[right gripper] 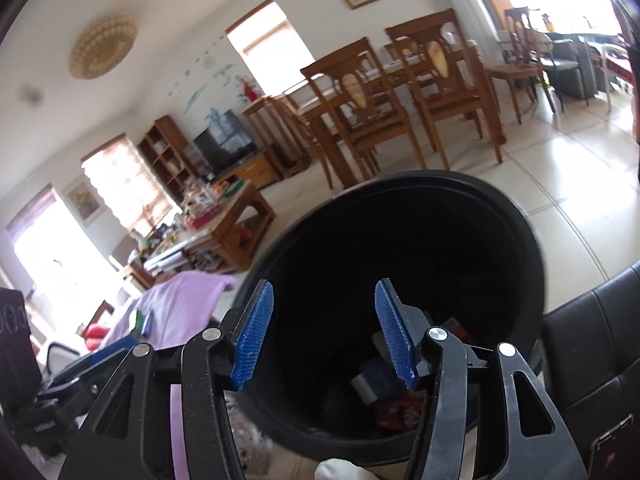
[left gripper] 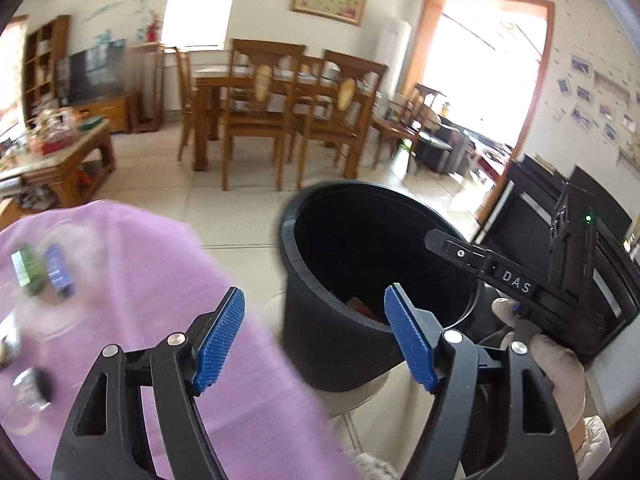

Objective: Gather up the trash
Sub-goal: 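Grasp the white bottle cap with the left tool while the right grasps the clear blister pack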

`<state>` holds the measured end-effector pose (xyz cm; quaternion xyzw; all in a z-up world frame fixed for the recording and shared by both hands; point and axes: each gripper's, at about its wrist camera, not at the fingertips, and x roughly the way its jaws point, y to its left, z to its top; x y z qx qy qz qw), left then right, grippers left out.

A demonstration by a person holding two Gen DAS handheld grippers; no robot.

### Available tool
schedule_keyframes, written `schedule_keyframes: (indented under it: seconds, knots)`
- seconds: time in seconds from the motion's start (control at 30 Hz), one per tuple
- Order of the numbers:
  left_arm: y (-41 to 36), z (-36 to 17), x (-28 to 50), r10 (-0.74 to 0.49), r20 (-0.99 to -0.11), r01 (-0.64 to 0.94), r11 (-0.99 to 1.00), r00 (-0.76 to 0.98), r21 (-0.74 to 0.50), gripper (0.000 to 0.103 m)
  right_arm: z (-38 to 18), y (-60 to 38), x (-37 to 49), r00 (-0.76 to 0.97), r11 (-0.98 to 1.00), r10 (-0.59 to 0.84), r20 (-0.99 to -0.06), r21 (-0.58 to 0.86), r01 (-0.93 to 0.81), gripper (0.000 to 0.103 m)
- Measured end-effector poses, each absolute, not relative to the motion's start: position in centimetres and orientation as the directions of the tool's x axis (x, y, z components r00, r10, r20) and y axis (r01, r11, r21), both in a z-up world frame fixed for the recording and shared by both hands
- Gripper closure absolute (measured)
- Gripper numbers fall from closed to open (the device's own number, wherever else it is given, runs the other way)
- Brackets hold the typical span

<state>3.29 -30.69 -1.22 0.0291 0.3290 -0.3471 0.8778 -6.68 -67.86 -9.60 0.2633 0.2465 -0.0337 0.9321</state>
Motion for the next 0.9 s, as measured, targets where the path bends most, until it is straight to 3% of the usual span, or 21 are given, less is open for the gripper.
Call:
schedule_keyframes:
  seconds: [0.3, 0.4, 0.6, 0.77, 0.83, 0.9]
  knots:
    - [-16.2, -0.1, 5.2, -0.432, -0.587, 0.419, 0.892, 0.685, -0.167, 0.031, -6.2, -56.3, -1.8, 0.845, 0.919, 0.208, -0.493, 0.395, 0.004, 0.045]
    - [-11.6, -0.7, 7.0, -0.399, -0.618, 0.359, 0.913, 0.677, -0.196, 0.032, -5.8, -50.9, 0.3, 0.805, 0.931, 0.281, -0.522, 0.353, -0.096, 0.045]
    - [-7.0, -2.8, 11.8, -0.298, -0.704, 0.293, 0.947, 0.645, -0.133, 0.032, -6.5, -40.7, 3.8, 0.698, 0.922, 0.386, -0.603, 0.280, -0.268, 0.043]
    - [-5.3, -5.1, 13.7, -0.277, -0.751, 0.299, 0.948, 0.600, -0.110, 0.046, -8.2, -34.9, 6.1, 0.630, 0.922, 0.375, -0.680, 0.204, -0.329, 0.040]
    - [-5.3, -5.5, 14.0, -0.284, -0.754, 0.315, 0.943, 0.592, -0.108, 0.057, -8.6, -33.4, 7.0, 0.611, 0.921, 0.370, -0.700, 0.190, -0.341, 0.040]
    - [-5.1, -5.8, 14.2, -0.275, -0.757, 0.318, 0.943, 0.593, -0.093, 0.059, -9.5, -32.3, 7.2, 0.600, 0.919, 0.365, -0.712, 0.175, -0.352, 0.040]
